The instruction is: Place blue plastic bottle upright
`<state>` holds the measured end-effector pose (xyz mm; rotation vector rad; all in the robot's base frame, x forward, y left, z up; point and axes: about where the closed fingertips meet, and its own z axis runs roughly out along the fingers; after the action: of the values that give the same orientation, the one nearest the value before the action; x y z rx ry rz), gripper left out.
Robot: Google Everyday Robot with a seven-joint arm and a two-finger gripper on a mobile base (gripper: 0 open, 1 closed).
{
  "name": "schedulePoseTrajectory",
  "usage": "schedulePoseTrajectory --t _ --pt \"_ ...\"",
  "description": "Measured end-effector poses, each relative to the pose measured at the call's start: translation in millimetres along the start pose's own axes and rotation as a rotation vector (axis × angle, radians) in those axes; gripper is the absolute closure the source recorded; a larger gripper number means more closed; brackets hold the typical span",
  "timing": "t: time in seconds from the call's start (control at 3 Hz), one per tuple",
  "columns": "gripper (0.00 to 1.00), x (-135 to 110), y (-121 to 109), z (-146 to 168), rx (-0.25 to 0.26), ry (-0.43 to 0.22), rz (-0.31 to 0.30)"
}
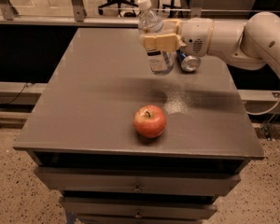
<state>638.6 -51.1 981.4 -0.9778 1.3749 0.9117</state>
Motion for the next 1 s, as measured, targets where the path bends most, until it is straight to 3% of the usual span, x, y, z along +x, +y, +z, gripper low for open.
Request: schedulePoseTrajectory --t 1.0 --pt "1.00 26 20 -40 -0.036 -0.208 0.034"
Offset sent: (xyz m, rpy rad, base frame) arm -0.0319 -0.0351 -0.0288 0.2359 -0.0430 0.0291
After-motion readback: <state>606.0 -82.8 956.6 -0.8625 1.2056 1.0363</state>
